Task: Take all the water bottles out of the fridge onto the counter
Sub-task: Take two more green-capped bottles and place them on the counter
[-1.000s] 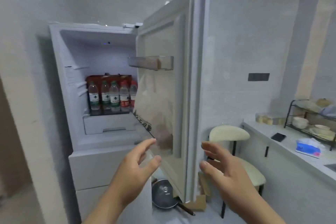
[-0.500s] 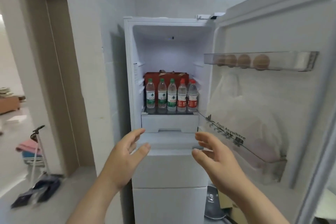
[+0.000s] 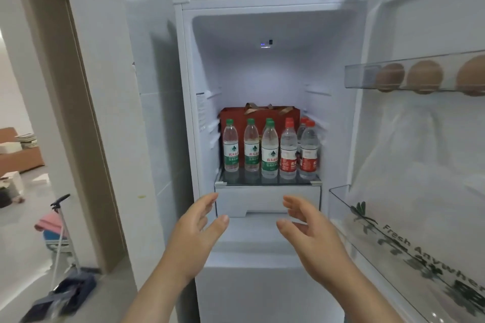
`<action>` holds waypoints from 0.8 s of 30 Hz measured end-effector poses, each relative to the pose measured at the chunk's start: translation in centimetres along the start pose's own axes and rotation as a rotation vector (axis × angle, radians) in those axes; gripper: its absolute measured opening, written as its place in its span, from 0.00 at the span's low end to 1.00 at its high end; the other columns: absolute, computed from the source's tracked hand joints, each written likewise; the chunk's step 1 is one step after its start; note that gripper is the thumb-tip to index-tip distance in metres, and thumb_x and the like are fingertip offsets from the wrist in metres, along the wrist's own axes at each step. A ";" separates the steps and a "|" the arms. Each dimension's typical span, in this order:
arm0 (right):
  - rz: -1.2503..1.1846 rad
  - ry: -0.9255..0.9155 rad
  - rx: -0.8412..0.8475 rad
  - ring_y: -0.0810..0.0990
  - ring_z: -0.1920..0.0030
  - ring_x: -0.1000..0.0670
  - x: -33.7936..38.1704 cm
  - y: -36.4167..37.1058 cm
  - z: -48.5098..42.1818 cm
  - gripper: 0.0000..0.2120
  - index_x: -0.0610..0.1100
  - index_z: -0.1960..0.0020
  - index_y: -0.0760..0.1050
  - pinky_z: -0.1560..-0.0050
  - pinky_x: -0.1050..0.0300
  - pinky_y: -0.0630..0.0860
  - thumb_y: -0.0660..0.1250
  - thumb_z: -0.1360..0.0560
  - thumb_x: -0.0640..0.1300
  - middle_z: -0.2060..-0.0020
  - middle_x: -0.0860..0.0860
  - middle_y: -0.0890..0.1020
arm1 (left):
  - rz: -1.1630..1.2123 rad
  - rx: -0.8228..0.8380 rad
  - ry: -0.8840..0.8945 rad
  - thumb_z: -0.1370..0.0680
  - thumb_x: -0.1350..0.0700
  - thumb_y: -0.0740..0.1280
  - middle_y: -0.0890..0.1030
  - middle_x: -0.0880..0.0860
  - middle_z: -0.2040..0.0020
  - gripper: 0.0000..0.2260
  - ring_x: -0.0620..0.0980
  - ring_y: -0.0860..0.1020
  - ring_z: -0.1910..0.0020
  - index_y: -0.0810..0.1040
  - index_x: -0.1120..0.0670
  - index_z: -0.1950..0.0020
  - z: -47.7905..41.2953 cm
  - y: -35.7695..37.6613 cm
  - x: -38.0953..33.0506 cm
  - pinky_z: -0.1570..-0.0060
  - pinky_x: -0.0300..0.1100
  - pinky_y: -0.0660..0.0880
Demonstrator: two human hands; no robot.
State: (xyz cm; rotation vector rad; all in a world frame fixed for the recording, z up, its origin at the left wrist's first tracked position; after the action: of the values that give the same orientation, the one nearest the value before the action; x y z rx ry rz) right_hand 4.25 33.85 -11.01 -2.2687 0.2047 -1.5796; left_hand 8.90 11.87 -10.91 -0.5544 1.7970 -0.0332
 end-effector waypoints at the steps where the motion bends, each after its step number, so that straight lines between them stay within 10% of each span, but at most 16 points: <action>1: -0.010 0.009 -0.006 0.74 0.35 0.54 -0.6 0.2 -2.0 0.23 0.58 0.29 0.68 0.38 0.55 0.72 0.67 0.23 0.51 0.34 0.60 0.73 | 0.006 -0.013 -0.013 0.21 0.52 0.67 0.69 0.46 0.26 0.22 0.48 0.67 0.27 0.67 0.44 0.28 -1.7 0.4 0.4 0.30 0.43 0.64; 14: -0.039 0.114 -0.041 0.71 0.34 0.55 -7.2 3.3 -20.4 0.26 0.52 0.26 0.64 0.37 0.59 0.67 0.68 0.22 0.46 0.32 0.56 0.72 | 0.097 -0.070 -0.179 0.21 0.56 0.68 0.68 0.50 0.26 0.25 0.50 0.66 0.27 0.65 0.49 0.25 -19.8 5.8 7.0 0.29 0.47 0.64; 24: 0.127 0.133 -0.291 0.77 0.42 0.57 -10.9 7.8 -34.4 0.23 0.57 0.37 0.70 0.40 0.53 0.76 0.72 0.29 0.45 0.43 0.60 0.78 | -0.075 -0.209 -0.191 0.36 0.45 0.69 0.80 0.47 0.46 0.24 0.50 0.80 0.49 0.71 0.44 0.41 -37.2 8.8 12.4 0.48 0.55 0.80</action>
State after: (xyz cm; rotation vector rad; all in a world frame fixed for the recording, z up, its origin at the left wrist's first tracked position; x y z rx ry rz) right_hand -30.89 22.85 -12.98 -2.3055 0.6394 -1.7282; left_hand -30.70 5.27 -13.45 -0.7489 1.6023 0.1527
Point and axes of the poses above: each hand's wrist, its own z-axis away from the middle knuckle, its own y-axis out of the palm, x = y × z, the point moved 2 cm from there along -z, towards the middle knuckle
